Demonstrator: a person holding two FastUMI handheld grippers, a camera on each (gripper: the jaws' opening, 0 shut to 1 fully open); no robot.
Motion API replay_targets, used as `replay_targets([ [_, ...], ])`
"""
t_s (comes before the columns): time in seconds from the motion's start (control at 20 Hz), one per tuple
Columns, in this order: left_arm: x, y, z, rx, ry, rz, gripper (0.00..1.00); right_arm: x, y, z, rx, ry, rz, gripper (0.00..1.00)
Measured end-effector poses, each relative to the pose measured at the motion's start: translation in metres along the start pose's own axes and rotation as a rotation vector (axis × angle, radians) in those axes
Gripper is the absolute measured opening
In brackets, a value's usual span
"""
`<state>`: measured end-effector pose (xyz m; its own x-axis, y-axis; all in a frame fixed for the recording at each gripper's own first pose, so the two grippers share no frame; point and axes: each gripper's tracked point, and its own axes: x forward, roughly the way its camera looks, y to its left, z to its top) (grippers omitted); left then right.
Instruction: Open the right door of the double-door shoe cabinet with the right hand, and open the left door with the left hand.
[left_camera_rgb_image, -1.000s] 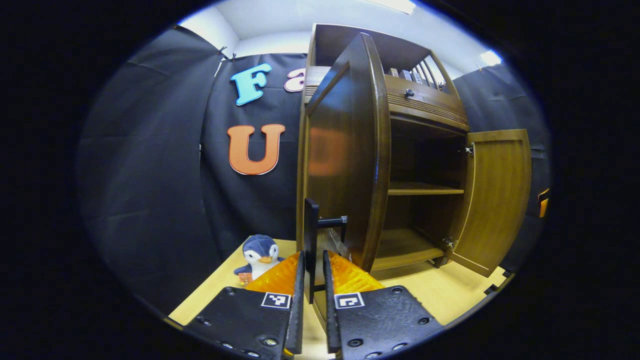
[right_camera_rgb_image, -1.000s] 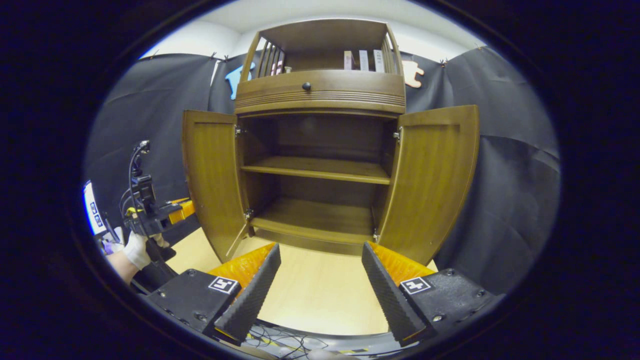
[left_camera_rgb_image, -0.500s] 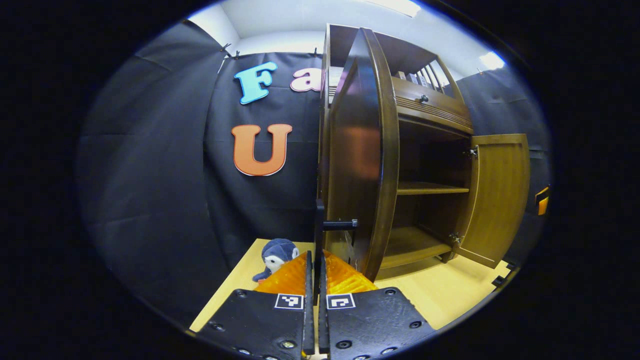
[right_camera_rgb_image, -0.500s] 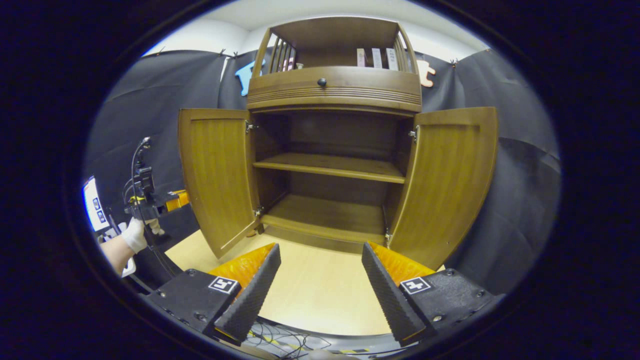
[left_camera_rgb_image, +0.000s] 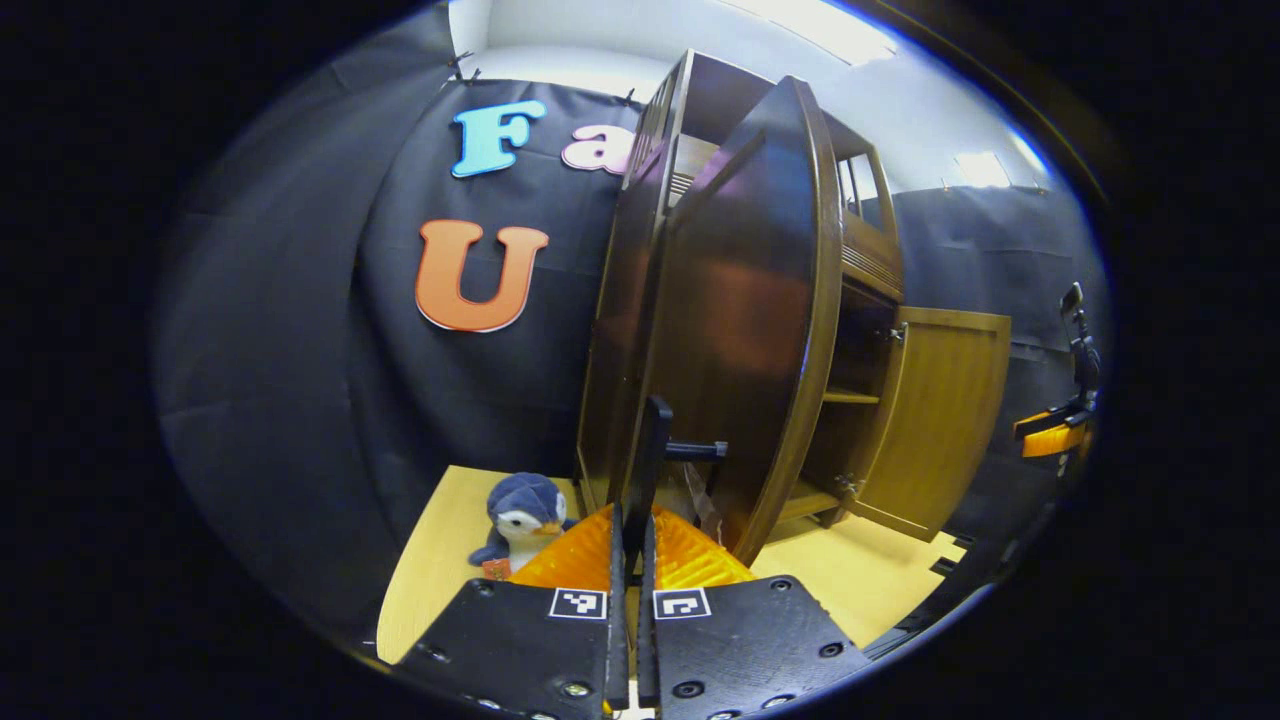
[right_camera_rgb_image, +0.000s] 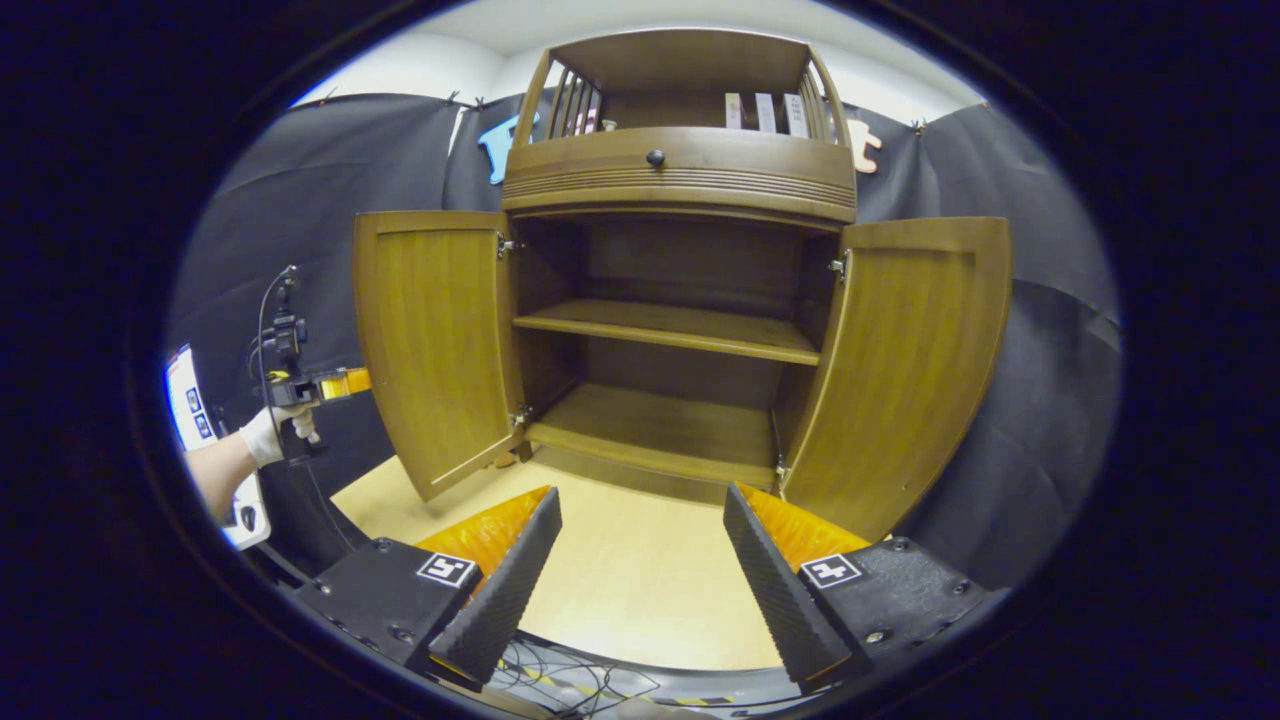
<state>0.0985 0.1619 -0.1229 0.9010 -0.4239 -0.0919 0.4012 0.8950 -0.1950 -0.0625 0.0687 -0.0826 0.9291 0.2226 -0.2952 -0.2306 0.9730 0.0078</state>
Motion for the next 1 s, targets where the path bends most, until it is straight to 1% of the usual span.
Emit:
replay_targets([
  [0.05, -0.001, -0.002, 0.0, -0.014, 0.012, -0.024, 0.04, -0.001, -0.001, 0.001, 0.003, -0.001, 0.0, 1.0],
  [0.1, -0.001, 0.0, 0.0, -0.014, 0.021, -0.026, 0.06, 0.0, -0.001, 0.002, 0.006, -0.001, 0.002, 1.0],
  [0.2, -0.002, -0.002, -0.001, 0.007, 0.037, -0.029, 0.06, 0.0, -0.003, 0.004, 0.008, -0.005, -0.001, 1.0],
  [0.25, -0.001, -0.003, -0.003, 0.018, 0.053, -0.028, 0.08, -0.001, -0.003, 0.005, 0.008, -0.006, -0.002, 1.0],
  [0.4, -0.011, 0.002, -0.006, 0.068, 0.093, 0.005, 0.11, 0.0, -0.004, 0.006, 0.007, -0.01, -0.001, 1.0],
  [0.5, -0.025, 0.008, -0.011, 0.077, 0.12, 0.041, 0.46, 0.001, -0.005, 0.007, 0.008, -0.015, 0.001, 1.0],
  [0.65, -0.048, 0.015, -0.001, 0.074, 0.108, 0.148, 1.0, 0.004, -0.007, 0.011, -0.003, -0.03, 0.0, 1.0],
  [0.7, -0.058, 0.017, 0.002, 0.082, 0.106, 0.199, 0.97, 0.004, -0.008, 0.012, -0.008, -0.037, 0.0, 1.0],
  [0.75, -0.069, 0.02, 0.008, 0.098, 0.105, 0.267, 0.97, 0.006, -0.007, 0.013, -0.01, -0.041, 0.006, 1.0],
  [0.8, -0.079, 0.021, 0.014, 0.122, 0.107, 0.329, 1.0, 0.008, -0.007, 0.015, -0.008, -0.047, 0.01, 1.0],
  [0.85, -0.085, 0.02, 0.021, 0.142, 0.109, 0.383, 0.95, 0.01, -0.007, 0.017, -0.004, -0.054, 0.016, 1.0],
  [0.9, -0.092, 0.017, 0.029, 0.154, 0.11, 0.434, 0.95, 0.011, -0.008, 0.02, 0.003, -0.06, 0.019, 1.0],
  [1.0, -0.103, -0.004, 0.044, 0.179, 0.091, 0.494, 0.95, 0.016, -0.008, 0.027, 0.017, -0.08, 0.029, 1.0],
])
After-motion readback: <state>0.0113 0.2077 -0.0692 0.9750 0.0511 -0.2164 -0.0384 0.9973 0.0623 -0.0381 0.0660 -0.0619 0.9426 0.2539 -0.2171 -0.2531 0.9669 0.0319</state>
